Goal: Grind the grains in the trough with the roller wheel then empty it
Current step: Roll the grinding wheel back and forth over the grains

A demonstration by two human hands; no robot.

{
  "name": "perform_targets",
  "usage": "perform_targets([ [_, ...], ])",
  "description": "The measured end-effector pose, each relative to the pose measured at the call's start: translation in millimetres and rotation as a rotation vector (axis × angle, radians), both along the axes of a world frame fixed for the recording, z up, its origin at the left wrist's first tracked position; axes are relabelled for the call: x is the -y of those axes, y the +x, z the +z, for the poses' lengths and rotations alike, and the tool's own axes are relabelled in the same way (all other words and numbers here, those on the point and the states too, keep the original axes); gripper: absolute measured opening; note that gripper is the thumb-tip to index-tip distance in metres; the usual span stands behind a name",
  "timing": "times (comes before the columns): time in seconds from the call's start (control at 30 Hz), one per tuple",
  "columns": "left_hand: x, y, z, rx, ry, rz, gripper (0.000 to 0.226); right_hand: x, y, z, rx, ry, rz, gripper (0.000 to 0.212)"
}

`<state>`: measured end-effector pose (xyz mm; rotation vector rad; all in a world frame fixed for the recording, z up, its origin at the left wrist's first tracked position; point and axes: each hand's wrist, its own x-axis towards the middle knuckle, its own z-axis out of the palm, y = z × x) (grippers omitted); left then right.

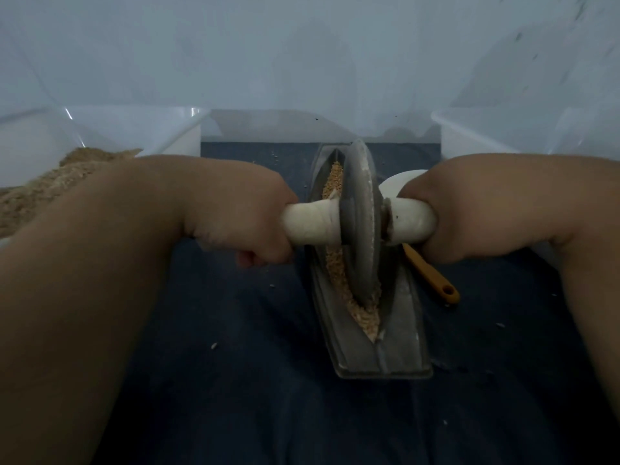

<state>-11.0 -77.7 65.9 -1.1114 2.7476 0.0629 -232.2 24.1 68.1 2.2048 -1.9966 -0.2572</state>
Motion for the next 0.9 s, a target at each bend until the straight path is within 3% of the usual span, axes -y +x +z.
perform_targets([
  [0.1, 7.0, -0.7, -4.1, -0.076, -0.11, -0.038, 0.02, 9.9, -2.7, -8.9, 0.055, -0.076, -0.04, 0.017],
  [0.27, 24.1, -14.8, -24.1, -0.259, -0.396, 0.066, 0.015, 32.8, -5.8, -30.0, -0.006, -0.451, -0.127, 0.021],
  [0.5, 23.8, -13.6, -28.3, -0.255, -0.494, 0.077, 0.027, 33.3, -11.1, -33.7, 0.012, -0.416, -0.129, 0.022],
  [0.67, 17.8, -7.6, -17.4, -0.191, -0.355, 0.009, 0.029, 21.7, -4.9, -18.6, 0.079, -0.207, -0.093, 0.013],
  [0.77, 6.6, 4.6, 0.4, -0.082, 0.002, -0.037, 0.024, 9.3, -5.6, -8.8, 0.099, -0.043, -0.04, 0.015],
  [0.83, -2.1, 11.6, 9.2, -0.032, 0.257, -0.027, 0.022, 1.7, -5.3, -6.8, 0.07, -0.051, -0.008, 0.018],
  [0.9, -6.1, 12.8, 11.5, -0.041, 0.368, -0.039, 0.019, -3.6, -4.5, -6.9, 0.021, -0.092, 0.016, 0.019],
])
